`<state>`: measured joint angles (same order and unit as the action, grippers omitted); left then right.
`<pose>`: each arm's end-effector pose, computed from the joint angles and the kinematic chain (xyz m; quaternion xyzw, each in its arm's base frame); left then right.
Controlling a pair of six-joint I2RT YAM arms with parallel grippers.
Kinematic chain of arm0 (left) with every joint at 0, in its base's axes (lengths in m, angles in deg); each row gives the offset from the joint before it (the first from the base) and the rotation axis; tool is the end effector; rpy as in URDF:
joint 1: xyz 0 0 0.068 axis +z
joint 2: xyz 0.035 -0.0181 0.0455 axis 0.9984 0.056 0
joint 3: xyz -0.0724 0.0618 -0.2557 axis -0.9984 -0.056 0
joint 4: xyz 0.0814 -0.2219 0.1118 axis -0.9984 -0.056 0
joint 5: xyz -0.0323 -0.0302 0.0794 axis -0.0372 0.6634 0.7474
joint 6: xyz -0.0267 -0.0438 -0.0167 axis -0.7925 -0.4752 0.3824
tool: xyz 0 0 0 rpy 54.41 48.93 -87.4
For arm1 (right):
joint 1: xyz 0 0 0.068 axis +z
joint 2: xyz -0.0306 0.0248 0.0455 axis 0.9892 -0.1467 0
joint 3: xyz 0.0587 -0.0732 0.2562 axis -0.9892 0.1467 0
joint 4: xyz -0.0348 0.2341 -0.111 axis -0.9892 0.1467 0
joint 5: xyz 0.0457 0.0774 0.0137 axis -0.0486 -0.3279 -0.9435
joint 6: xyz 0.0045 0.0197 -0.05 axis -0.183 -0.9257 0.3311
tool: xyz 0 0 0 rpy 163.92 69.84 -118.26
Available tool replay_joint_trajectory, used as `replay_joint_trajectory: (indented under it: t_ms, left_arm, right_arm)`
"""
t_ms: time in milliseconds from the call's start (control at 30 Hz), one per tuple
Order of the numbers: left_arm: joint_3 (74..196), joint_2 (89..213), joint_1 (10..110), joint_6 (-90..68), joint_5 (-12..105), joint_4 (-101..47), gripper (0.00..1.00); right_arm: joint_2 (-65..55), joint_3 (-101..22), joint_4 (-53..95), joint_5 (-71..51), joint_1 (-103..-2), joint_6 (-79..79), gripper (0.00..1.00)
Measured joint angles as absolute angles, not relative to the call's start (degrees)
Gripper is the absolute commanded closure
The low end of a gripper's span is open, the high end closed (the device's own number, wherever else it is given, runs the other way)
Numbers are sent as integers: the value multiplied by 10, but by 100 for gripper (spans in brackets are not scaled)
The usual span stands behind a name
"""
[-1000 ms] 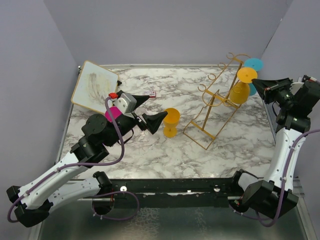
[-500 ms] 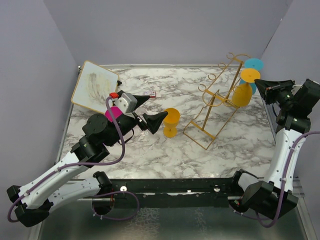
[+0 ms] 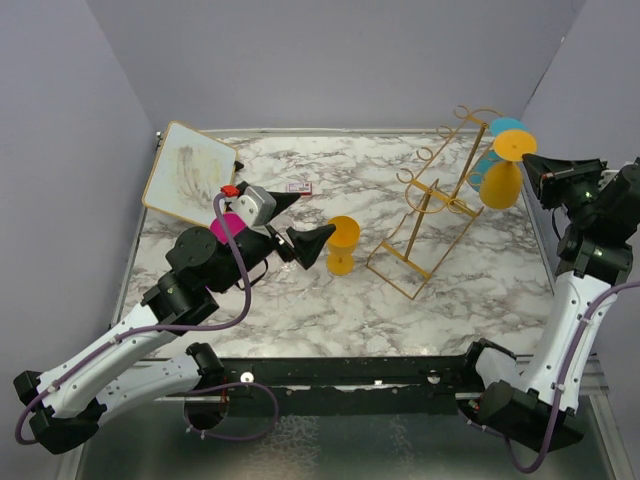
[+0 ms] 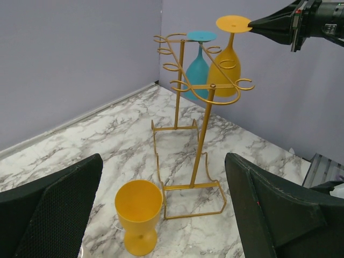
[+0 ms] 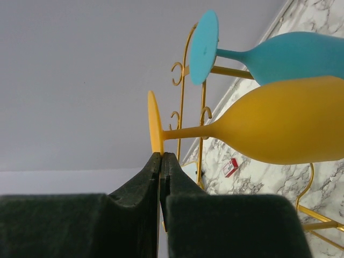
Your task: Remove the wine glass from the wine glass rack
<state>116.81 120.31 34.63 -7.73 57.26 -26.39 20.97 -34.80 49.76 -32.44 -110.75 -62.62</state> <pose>0.1068 -0.1351 0.4194 0.2200 0.5915 -0.3799 0.6763 0.1746 -0.0771 0.4305 0.4702 0.6157 0.3954 0.4934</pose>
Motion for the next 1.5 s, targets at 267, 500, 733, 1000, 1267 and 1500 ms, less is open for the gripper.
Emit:
replay_joint_trajectory:
  t_ms: [267,500,733,1000,1267,1500]
  left_arm:
    - [1168,1203,346,-78,573,-269,1]
    - [1168,1197,346,-78,573,-273,1]
    - [1177,1207,346,-81,574,-287,1]
    - [1233,1240,346,-113,575,-314,1]
    - [1339,1318,347,-161,566,-360,1]
    - [1415,1335,347,-193,568,-388,1]
  right_arm:
    - [214,-386,541,-313,-1108,-592,99]
    - [204,-506,566,-279,-1108,-489,98]
    - [194,-565,426,-344,-1075,-340,99]
    - [133,-514,251,-526,-910,-207,98]
    - [112,-505,260,-621,-739,-36,98]
    - [155,-481,298,-611,-688,78,98]
